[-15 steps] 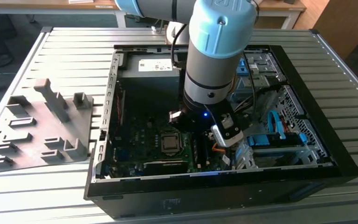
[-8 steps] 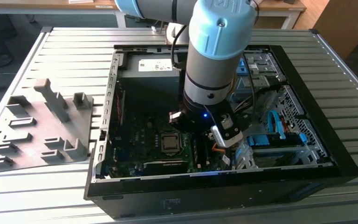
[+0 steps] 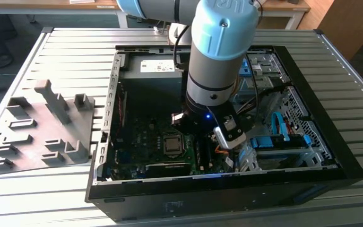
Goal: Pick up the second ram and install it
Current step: 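Insert the second ram into the second slot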
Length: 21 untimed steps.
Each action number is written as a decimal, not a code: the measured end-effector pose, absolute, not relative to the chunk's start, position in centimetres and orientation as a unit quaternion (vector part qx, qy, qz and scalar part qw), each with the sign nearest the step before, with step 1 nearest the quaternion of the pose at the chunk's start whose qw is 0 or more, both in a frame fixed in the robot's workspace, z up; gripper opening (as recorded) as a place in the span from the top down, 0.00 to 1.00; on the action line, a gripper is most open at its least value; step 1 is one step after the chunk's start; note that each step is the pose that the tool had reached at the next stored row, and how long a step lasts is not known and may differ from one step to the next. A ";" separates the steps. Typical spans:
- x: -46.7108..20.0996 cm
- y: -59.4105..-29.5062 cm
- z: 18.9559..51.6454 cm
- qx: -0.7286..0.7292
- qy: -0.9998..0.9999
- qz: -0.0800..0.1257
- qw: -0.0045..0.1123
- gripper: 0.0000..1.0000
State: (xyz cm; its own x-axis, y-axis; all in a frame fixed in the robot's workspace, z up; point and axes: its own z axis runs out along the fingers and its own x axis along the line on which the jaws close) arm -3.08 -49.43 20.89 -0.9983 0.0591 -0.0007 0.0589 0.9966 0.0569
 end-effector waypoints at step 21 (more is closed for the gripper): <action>-2.8 -49.3 21.3 0.014 1.000 0.021 0.000 0.86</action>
